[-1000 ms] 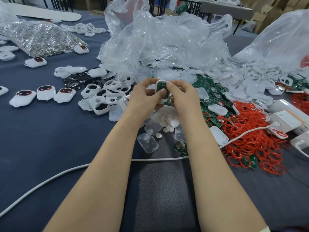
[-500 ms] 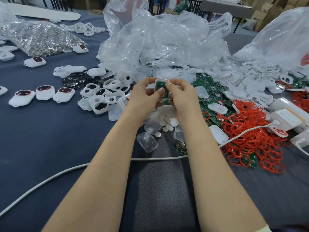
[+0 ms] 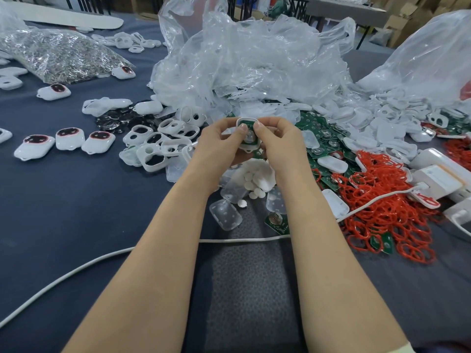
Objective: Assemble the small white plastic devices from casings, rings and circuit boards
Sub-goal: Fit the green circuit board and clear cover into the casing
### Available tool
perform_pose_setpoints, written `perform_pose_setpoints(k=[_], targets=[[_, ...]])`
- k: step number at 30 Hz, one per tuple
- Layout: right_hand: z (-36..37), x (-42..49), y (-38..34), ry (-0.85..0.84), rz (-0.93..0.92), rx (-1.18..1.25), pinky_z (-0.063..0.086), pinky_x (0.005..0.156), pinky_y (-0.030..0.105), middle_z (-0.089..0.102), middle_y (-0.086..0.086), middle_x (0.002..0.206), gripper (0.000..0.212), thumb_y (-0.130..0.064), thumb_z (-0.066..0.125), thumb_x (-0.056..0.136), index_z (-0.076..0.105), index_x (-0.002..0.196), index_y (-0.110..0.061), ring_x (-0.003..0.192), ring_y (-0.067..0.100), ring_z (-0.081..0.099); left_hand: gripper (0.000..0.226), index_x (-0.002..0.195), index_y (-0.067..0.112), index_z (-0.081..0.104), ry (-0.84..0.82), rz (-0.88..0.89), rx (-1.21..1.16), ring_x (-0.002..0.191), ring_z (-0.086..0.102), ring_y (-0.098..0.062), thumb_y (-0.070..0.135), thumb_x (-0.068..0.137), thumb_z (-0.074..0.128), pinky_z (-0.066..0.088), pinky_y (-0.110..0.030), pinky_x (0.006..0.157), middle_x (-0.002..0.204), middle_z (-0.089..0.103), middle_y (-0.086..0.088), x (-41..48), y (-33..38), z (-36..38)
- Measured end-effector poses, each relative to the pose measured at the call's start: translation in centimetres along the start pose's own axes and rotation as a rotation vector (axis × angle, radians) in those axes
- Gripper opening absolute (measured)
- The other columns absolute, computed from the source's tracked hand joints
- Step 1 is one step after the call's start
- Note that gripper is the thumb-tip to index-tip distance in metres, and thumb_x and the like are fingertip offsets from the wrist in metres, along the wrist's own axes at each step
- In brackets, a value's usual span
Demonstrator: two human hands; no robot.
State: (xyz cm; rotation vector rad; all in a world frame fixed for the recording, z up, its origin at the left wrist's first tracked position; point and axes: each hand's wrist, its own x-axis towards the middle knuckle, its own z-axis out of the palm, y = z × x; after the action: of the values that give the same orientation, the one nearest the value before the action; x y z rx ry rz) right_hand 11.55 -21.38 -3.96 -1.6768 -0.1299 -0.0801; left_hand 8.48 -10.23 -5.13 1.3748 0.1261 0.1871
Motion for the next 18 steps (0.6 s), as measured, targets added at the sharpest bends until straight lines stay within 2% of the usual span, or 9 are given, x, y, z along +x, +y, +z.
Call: perform_pose_setpoints(k=[4, 8, 14, 18], targets=[[-0.03, 0.01, 0.02, 0.002, -0.001, -0.006, 0.042, 0.050, 0.013, 0.059, -0.003, 0.070, 0.015, -0.014, 0.062, 0.091, 0.059, 0.080, -0.023, 0.049, -0.004, 0.053, 0.015, 0.108, 0.017, 0.062, -0.013, -0.025, -0.007, 0.075, 0.072, -0.010, 0.014, 0.094, 0.061, 0.058, -0.024, 0.071, 0.087, 0.071, -0.004, -0.05, 0.11, -0.04], [0.05, 0.11, 0.05, 0.008, 0.013, -0.030, 0.043, 0.054, 0.017, 0.061, -0.002, 0.074, 0.012, -0.015, 0.062, 0.091, 0.059, 0.082, -0.022, 0.060, 0.006, 0.055, 0.014, 0.102, 0.021, 0.061, -0.025, -0.037, 0.000, 0.075, 0.072, -0.010, 0.009, 0.093, 0.060, 0.058, -0.024, 0.071, 0.086, 0.072, -0.003, -0.04, 0.15, -0.05], [-0.37, 0.05, -0.08, -0.030, 0.006, -0.037, 0.042, 0.050, 0.009, 0.061, -0.005, 0.076, 0.002, -0.017, 0.062, 0.092, 0.062, 0.091, -0.019, 0.052, -0.005, 0.055, 0.008, 0.096, 0.019, 0.063, 0.016, -0.066, -0.054, 0.072, 0.072, -0.012, 0.012, 0.094, 0.060, 0.057, -0.021, 0.065, 0.084, 0.073, -0.004, -0.03, 0.30, 0.01], [-0.37, 0.10, -0.06, -0.048, -0.010, -0.074, 0.039, 0.051, 0.011, 0.061, 0.000, 0.078, 0.005, -0.014, 0.063, 0.090, 0.062, 0.095, -0.016, 0.057, 0.000, 0.052, 0.007, 0.099, 0.016, 0.063, 0.019, -0.070, -0.065, 0.070, 0.072, -0.012, 0.013, 0.094, 0.060, 0.057, -0.021, 0.065, 0.084, 0.071, -0.007, -0.03, 0.34, -0.01]])
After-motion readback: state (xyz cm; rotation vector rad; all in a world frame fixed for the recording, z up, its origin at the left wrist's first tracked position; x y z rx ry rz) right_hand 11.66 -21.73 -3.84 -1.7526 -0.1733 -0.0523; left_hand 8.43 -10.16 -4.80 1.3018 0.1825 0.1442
